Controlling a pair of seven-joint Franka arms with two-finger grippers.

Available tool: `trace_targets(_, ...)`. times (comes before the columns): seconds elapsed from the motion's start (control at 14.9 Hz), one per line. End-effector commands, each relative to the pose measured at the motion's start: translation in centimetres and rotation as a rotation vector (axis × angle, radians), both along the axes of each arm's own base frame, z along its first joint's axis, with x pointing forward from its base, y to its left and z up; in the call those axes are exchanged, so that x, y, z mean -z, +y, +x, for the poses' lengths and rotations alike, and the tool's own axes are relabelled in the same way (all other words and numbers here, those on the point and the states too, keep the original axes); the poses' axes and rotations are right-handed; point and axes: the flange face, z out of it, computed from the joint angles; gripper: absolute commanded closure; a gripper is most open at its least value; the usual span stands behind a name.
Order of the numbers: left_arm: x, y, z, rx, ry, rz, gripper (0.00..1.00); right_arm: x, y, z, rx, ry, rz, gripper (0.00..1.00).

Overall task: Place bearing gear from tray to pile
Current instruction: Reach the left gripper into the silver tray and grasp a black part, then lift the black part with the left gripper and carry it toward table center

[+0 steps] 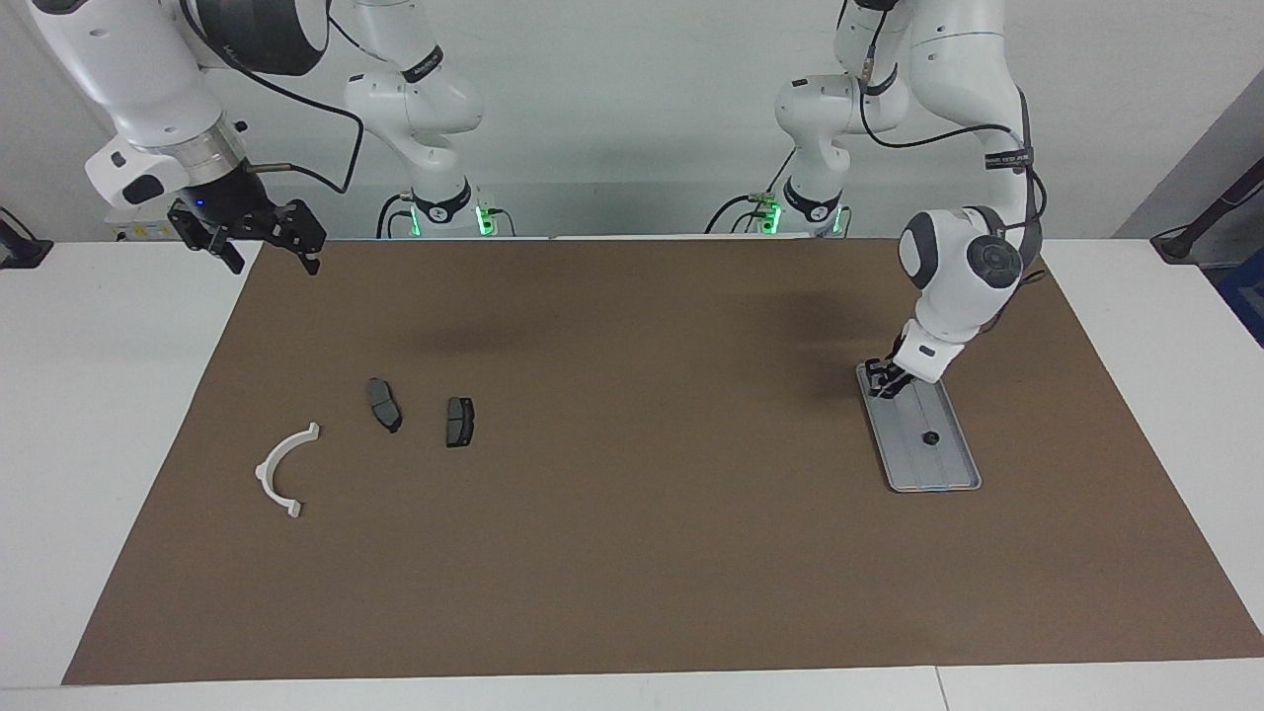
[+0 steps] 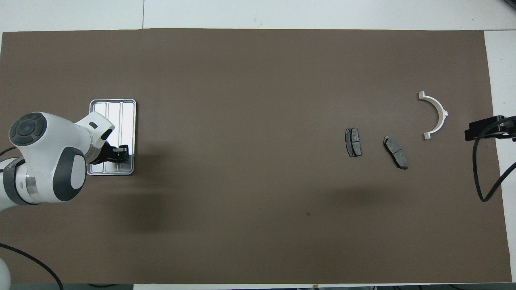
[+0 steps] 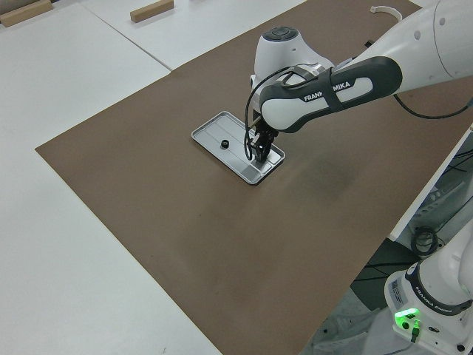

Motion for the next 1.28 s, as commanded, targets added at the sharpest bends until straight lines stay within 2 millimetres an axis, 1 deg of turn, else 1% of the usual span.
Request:
trace_targets(0.0, 0.0, 0.4, 0.0, 0.005, -0.006, -0.005, 0.96, 0.1, -0.5, -0.2, -0.014, -0.019, 0.01, 0.0)
trace_targets(0.07, -0.7, 0.3, 0.4, 0.005, -0.009, -0.006, 0.96, 0.1, -0.5, -0.2, -0.014, -0.02, 0.009, 0.0)
trace_targets(0.27, -4.8, -0.4, 2.8, -0.013, -0.005, -0.005, 0.96, 0.1, -0.4, -0.2, -0.014, -0.019, 0.01, 0.0)
trace_targets(0.34, -6.1, -1.2, 3.4, -0.031, -0.01, -0.004, 0.96, 0.1, -0.4, -0.2, -0.016, -0.02, 0.009, 0.0)
trace_targets(0.4, -7.2, -2.4, 3.9, -0.049, -0.017, -0.002, 0.96, 0.1, -0.4, -0.2, -0.016, -0.02, 0.009, 0.0)
trace_targets(0.54, -8.5, -5.3, 4.2, -0.087, -0.025, -0.001, 0.96, 0.0, -0.6, -0.2, -0.013, -0.022, 0.009, 0.0)
trace_targets(0.6, -8.9, -7.1, 4.2, -0.112, -0.032, -0.002, 0.96, 0.0, -0.8, -0.2, -0.014, -0.022, 0.009, 0.0)
trace_targets(0.74, -10.0, -11.5, 4.1, -0.17, -0.052, -0.003, 0.96, -0.1, -1.0, -0.2, -0.016, -0.025, 0.009, 0.0)
trace_targets(0.81, -10.0, -13.2, 4.1, -0.187, -0.05, -0.001, 0.96, 0.0, -0.9, -0.2, -0.019, -0.023, 0.009, 0.0)
trace_targets(0.94, -10.8, -16.8, 3.5, -0.214, -0.052, -0.001, 0.96, 0.0, -0.9, -0.2, -0.02, -0.023, 0.009, 0.0)
trace_targets(1.01, -11.2, -18.9, 3.1, -0.225, -0.058, -0.003, 0.96, 0.0, -0.9, -0.2, -0.022, -0.023, 0.009, 0.0)
trace_targets(1.07, -11.2, -21.5, 2.2, -0.238, -0.059, -0.005, 0.96, 0.0, -1.0, -0.2, -0.02, -0.023, 0.009, 0.0)
trace_targets(1.21, -11.8, -26.7, 0.4, -0.276, -0.076, -0.019, 0.96, 0.0, -1.1, -0.2, -0.019, -0.023, 0.009, 0.0)
